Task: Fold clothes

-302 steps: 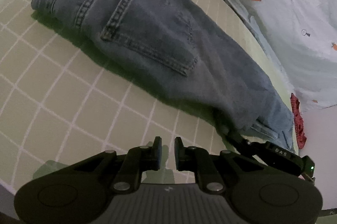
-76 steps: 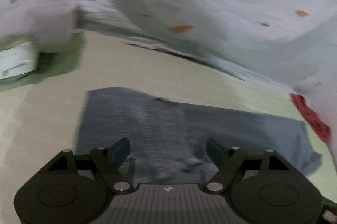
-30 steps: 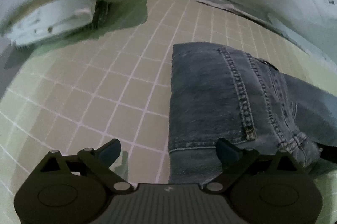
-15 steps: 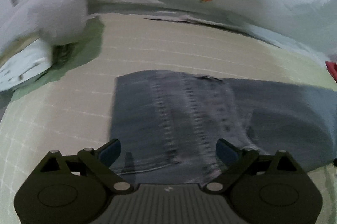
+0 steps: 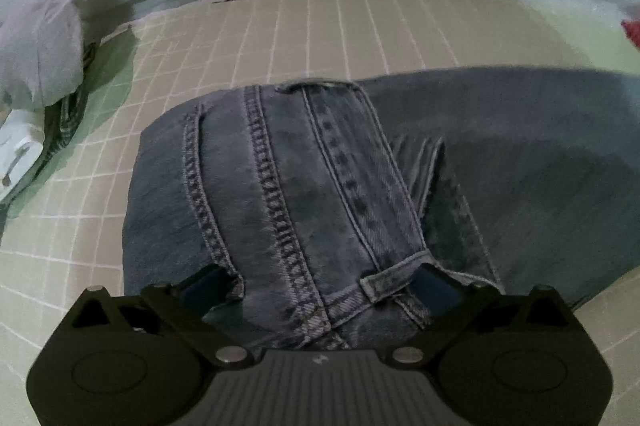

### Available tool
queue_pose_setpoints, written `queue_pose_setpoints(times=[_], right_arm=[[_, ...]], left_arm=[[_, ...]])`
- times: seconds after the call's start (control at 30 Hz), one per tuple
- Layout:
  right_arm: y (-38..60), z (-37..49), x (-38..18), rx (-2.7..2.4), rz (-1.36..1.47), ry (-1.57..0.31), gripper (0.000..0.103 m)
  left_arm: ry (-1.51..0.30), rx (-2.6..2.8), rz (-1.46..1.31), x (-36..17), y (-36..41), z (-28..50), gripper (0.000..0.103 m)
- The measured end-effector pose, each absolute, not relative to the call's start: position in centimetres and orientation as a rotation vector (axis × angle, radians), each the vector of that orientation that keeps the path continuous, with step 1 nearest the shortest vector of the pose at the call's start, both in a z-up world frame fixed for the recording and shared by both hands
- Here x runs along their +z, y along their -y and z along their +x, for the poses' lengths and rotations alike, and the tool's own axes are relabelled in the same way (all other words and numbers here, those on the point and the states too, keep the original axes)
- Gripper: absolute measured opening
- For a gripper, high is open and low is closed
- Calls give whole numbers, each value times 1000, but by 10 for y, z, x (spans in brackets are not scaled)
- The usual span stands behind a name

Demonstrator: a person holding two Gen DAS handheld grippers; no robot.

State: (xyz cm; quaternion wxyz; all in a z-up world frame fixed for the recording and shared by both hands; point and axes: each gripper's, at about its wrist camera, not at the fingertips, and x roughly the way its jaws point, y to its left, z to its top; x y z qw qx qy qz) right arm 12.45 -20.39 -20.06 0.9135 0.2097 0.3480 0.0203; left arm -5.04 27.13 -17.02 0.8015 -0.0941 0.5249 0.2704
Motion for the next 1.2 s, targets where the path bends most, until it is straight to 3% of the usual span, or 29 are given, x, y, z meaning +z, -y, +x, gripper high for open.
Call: queue_pose_setpoints(times=[0.4,0.43,0.47,0.5,0.53,0.57,1.0,1.2], right_arm=[[181,238,-195,-46,152,-711,103],[180,239,-194,-38,140,-707,98],[179,240,-193,-28,132,-696,77],[177,241,-191,-17,108,-692,63],[175,242,-189,4,97,-696,34],[174,243,-187,31,97,-703,21],[57,157,-91,417,56,-500,17],[-21,83,-120,615,-22,-610,17]], left_arm=[[-1138,636,-202,-176,-267,-44,103],[-1135,638,-206,-176,-268,-44,103],[-1135,637,-207,-176,-268,-44,103],[-1135,637,-208,-176,-268,-44,103],[-1134,635,-209,-176,-269,-45,103],[-1134,634,-211,-176,-269,-45,103],[-985,680,-316,-143,-301,-74,103],[-989,677,-382,-147,-322,-99,103]])
